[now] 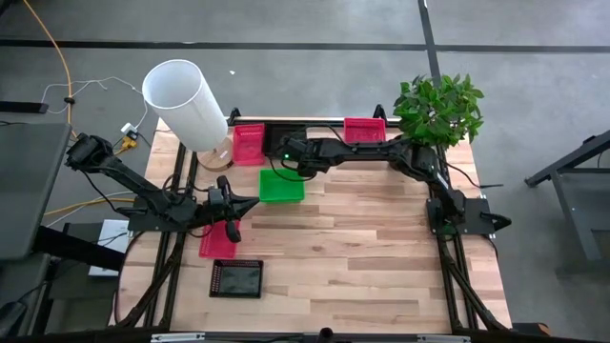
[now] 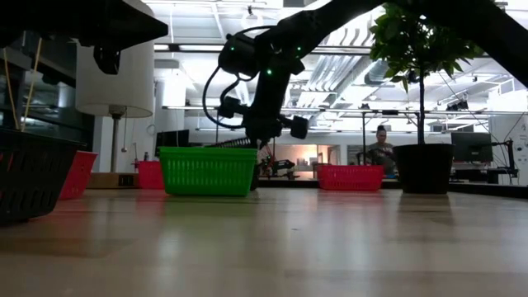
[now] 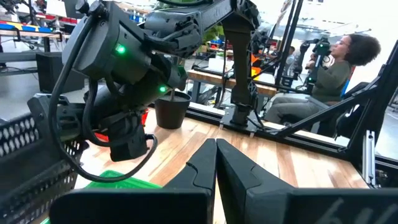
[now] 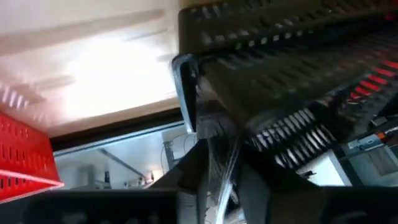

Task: Stack baskets by color
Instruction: Stack the bottom black basket on top of the top black basket

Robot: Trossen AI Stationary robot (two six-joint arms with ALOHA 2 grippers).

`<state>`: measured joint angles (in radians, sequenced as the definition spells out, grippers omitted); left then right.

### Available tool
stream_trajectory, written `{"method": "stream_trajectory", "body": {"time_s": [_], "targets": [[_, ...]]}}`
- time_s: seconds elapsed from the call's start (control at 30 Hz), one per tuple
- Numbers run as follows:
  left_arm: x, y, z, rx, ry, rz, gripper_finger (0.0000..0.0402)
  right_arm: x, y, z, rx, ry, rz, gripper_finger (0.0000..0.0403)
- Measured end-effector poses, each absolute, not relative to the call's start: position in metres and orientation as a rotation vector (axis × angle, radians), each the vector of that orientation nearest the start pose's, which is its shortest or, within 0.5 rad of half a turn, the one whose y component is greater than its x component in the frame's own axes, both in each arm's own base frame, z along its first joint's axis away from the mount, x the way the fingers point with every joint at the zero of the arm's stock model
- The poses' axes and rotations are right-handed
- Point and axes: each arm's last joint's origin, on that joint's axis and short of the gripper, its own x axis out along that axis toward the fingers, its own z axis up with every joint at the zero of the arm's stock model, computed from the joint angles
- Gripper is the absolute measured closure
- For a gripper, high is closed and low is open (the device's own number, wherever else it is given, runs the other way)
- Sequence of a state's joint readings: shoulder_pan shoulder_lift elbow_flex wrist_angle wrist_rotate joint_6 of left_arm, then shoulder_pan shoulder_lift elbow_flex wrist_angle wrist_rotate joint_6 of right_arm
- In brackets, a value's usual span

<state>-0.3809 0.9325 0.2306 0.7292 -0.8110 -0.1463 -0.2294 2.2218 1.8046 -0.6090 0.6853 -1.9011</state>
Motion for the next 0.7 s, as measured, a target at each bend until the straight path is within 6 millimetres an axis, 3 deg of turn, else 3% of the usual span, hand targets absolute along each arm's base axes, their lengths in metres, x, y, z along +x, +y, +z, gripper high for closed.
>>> {"method": "stream_trajectory", "body": {"time_s": [0.2,0.37,0.53,0.7], "targets": [[0.171,-0.046,0.205,-0.159,-0.054,0.428,0.0401,0.458,-0.126,0.193,-1.799,1.558,0.383,0.0279],[0.171,-0.046,0.206,-0.159,-0.054,0.427,0.0402,0.456,-0.128,0.195,-1.805,1.664,0.285,0.0251],[0.171,-0.046,0.205,-0.158,-0.052,0.425,0.0402,0.449,-0.133,0.201,-1.714,1.754,0.128,0.0254],[0.171,-0.046,0.205,-0.155,-0.048,0.426,0.0401,0.429,-0.134,0.213,-1.475,1.784,-0.038,0.0298]]}}
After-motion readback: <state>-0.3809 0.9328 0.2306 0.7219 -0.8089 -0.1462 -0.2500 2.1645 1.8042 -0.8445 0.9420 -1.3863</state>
